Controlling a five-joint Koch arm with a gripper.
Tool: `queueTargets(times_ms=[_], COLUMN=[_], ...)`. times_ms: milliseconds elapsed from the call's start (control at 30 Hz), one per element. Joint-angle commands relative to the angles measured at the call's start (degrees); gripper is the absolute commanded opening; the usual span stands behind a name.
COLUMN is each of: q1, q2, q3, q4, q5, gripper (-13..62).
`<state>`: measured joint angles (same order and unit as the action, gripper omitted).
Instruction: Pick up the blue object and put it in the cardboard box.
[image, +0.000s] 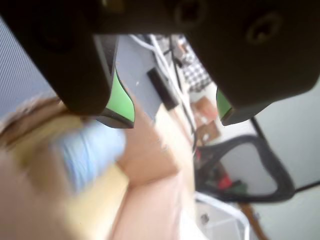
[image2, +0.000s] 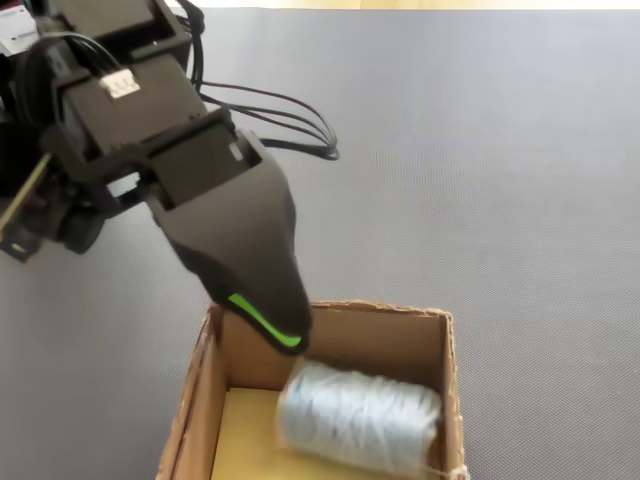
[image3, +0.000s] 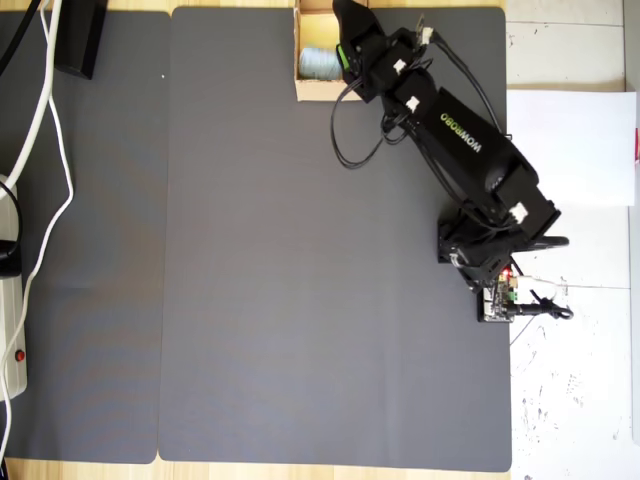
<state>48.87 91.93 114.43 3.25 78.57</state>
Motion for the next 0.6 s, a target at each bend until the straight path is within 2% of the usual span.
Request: queueTargets(times_ms=[0,233,567], q1=[-1.23,-9.93,-29.18], q2=[3.69,12.22,27.95], q3=[-2.02,6.15,21.36], q4=[-1.05,-1.41,-2.37], q5=[1.23,1.32,2.55], gripper=[32.5,33.7,34.9])
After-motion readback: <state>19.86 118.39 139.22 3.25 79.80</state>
